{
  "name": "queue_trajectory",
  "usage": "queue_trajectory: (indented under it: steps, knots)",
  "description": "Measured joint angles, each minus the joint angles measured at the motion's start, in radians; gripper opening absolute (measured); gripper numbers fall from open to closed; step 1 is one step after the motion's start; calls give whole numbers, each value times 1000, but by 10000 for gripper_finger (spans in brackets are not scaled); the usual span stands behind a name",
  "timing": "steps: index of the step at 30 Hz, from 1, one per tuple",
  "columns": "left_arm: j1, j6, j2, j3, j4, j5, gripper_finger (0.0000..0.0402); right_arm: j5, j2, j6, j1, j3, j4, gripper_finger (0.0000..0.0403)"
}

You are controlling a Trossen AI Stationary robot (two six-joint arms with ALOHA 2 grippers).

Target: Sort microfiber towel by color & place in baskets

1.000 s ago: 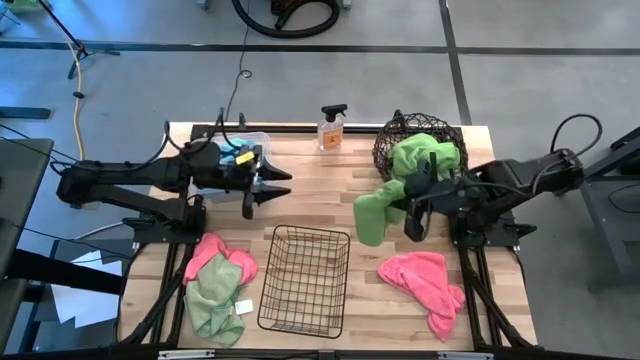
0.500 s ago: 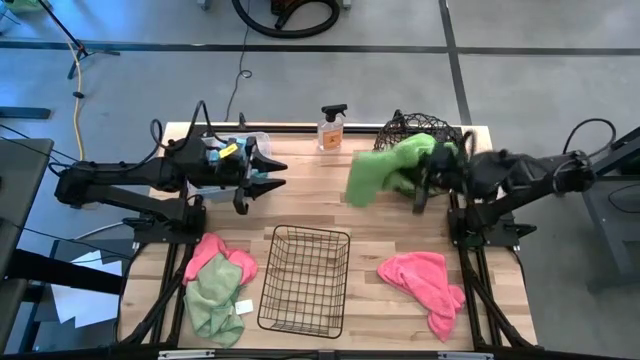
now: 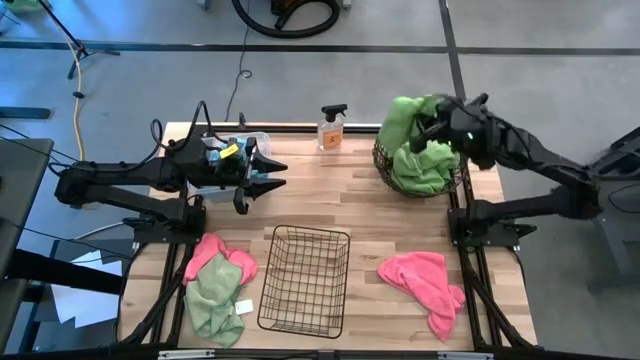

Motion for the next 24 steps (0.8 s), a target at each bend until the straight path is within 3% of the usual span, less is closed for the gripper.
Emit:
queue_trajectory:
  steps: [7,10,19,24]
  knots:
    - [0,-1,0,0,2,0,179,-347,92,68,-357,0,-169,5]
    - [0,-2,0,0,1,0,179,-440,163,65,-454,0,-255,5]
    - [0,-2,0,0,1,0,179,-479,347,-6,-519,-8,-290,5]
    - [0,-2,0,0,0,0,179,-546,371,56,-523,-171,-151,5]
